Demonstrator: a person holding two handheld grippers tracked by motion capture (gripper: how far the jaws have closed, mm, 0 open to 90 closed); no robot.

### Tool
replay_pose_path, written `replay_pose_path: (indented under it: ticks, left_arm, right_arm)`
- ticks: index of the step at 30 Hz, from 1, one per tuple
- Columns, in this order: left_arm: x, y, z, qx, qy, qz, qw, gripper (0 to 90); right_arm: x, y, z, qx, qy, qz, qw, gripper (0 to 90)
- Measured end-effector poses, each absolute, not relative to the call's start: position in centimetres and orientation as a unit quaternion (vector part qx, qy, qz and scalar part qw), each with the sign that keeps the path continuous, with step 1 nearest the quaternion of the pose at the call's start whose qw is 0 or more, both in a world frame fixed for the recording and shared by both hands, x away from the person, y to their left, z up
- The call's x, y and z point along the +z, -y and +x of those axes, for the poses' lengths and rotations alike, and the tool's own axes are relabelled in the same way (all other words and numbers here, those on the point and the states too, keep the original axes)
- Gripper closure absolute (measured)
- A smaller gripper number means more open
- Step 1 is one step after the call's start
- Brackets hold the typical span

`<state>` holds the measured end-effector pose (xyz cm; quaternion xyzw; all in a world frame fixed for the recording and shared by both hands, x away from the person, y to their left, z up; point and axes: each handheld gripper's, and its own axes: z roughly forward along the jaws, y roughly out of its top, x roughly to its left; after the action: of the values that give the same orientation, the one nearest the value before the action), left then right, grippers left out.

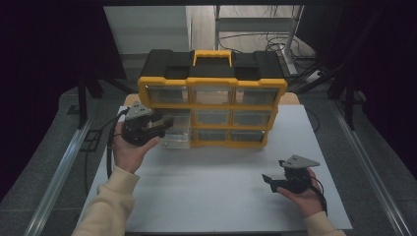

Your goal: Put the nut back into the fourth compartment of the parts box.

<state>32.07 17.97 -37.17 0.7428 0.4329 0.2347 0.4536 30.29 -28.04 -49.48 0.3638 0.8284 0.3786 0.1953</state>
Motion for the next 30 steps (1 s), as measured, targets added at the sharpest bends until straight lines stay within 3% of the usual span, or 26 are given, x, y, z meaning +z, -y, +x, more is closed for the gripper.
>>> replay_pose_path:
  ticks: [2,9,30]
  left_arm:
    - [-37.2,-18.2,31.8,0.233,-0.435,0.739,0.458,32.1]
    - [-37.5,-19.5,30.2,0.226,-0.436,0.731,0.473,20.4]
    - [-40.4,-22.1,27.4,0.217,-0.449,0.727,0.472,16.9]
  right_arm:
    - [-49.5,28.1,30.3,0.379,-0.828,0.365,0.195,16.9]
    - [-49.5,28.0,30.3,0.378,-0.829,0.364,0.195,16.9]
    - [-49.5,28.0,30.2,0.378,-0.828,0.365,0.197,17.0]
